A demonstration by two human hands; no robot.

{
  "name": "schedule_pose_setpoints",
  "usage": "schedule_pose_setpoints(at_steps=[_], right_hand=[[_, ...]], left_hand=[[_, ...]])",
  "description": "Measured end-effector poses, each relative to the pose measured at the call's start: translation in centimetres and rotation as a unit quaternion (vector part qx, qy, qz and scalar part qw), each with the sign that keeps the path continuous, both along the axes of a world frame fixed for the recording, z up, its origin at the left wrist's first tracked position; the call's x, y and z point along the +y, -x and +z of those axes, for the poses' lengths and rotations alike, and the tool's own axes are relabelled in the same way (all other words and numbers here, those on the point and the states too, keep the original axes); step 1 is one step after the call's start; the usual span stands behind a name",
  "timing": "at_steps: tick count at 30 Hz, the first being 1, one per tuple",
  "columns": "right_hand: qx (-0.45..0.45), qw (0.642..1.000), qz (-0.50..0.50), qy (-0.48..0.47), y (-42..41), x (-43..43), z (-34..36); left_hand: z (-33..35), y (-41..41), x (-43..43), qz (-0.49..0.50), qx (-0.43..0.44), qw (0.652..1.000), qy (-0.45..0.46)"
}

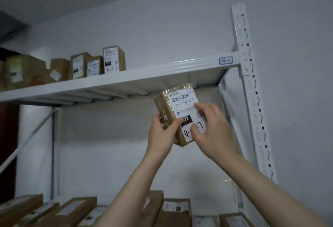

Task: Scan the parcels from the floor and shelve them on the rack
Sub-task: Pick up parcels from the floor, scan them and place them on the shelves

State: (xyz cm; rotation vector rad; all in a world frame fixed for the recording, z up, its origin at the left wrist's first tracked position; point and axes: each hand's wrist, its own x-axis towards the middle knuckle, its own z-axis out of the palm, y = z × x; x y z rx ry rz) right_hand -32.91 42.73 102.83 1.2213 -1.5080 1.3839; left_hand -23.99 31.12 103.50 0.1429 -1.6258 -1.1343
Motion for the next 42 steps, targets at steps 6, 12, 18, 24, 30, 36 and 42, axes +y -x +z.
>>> schedule_pose_setpoints(at_steps=[6,12,18,24,30,36,42], right_hand=[[0.097,0.994,-0.042,0.017,-1.2,-2.5,9.6],[0.16,0.984,-0.077,0.025,-1.0,-4.9,17.2],[0.154,0.982,-0.028,0.106,-0.1,-8.1,21.9],[0.152,0.982,-0.011,0.113,1.2,-12.5,23.0],[0.172,0.979,-0.023,0.105,1.2,-16.2,24.1],[0.183,0.974,-0.05,0.121,0.2,-18.8,25.1],[0.186,0.97,-0.088,0.128,0.0,-21.2,26.4]], left_hand=[[9.6,-1.8,-2.1,0.017,0.054,0.998,0.026],[16.6,-2.5,-3.3,0.068,0.081,0.991,0.078],[21.4,-2.2,-4.8,0.106,0.074,0.986,0.104],[22.5,-1.0,-8.0,0.117,0.078,0.984,0.109],[23.8,-0.6,-12.2,0.117,0.087,0.985,0.097],[25.2,-0.6,-16.2,0.067,0.098,0.99,0.082],[26.7,-0.2,-18.7,0.026,0.106,0.99,0.086]])
